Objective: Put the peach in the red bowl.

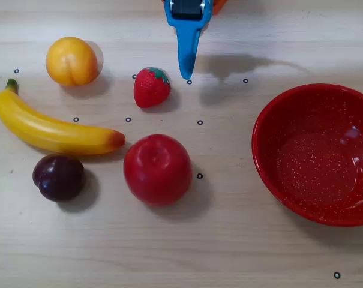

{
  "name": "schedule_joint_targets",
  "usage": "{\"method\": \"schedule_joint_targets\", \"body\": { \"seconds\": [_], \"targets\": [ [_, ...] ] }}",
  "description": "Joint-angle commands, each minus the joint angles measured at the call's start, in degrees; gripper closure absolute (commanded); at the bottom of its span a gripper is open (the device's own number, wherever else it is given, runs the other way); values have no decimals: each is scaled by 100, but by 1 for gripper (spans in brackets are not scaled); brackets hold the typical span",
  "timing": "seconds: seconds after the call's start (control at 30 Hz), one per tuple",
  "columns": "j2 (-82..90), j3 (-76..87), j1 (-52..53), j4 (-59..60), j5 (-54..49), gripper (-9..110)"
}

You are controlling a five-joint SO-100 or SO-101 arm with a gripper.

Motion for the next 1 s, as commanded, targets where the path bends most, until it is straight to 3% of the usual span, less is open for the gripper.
{"method": "schedule_joint_targets", "body": {
  "seconds": [0.0, 0.63, 0.97],
  "targets": [
    [97, 44, 44, -18, 97, 101],
    [-18, 0, 44, 9, 167, 101],
    [-2136, -1687, 44, -211, 193, 101]
  ]
}}
